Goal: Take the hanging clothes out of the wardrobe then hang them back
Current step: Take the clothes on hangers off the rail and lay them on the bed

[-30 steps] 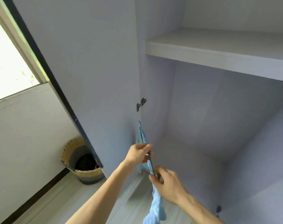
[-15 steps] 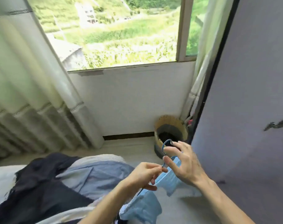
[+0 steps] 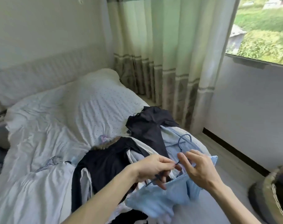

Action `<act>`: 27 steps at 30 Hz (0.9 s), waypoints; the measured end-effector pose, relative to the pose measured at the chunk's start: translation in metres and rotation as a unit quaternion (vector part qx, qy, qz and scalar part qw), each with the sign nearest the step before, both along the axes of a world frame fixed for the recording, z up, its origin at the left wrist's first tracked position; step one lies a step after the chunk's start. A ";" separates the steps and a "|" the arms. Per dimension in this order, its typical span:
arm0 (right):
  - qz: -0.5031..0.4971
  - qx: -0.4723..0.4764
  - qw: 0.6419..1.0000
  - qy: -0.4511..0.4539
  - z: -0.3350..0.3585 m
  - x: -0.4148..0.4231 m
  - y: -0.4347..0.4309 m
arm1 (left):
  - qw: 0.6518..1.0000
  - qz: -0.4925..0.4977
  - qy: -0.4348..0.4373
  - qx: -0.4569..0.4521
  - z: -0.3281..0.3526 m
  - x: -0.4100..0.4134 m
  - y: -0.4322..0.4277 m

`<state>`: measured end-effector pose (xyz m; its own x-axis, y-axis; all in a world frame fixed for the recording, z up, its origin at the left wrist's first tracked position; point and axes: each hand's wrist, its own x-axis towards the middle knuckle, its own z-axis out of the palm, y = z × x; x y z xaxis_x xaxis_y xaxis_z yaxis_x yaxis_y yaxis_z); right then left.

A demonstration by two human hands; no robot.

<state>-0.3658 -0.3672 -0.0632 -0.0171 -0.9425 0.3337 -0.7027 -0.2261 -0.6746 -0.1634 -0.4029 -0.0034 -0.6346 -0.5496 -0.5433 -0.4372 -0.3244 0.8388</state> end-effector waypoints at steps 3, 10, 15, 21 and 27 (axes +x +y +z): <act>0.045 -0.017 0.999 -0.008 0.016 0.039 -0.024 | 0.999 0.039 0.014 -0.031 0.022 0.041 0.003; 0.129 -0.031 0.990 0.043 0.033 0.096 -0.080 | 0.962 0.196 -0.043 -0.188 0.054 0.135 -0.025; 0.109 0.091 0.986 0.089 -0.001 0.102 -0.131 | 0.931 0.274 -0.051 -0.237 0.059 0.195 -0.058; 0.063 0.205 0.977 0.013 -0.024 0.154 -0.196 | 0.860 0.300 -0.203 -0.360 0.010 0.272 -0.151; -0.023 0.291 0.952 -0.093 -0.073 0.223 -0.277 | 0.849 0.370 -0.209 -0.314 -0.096 0.323 -0.246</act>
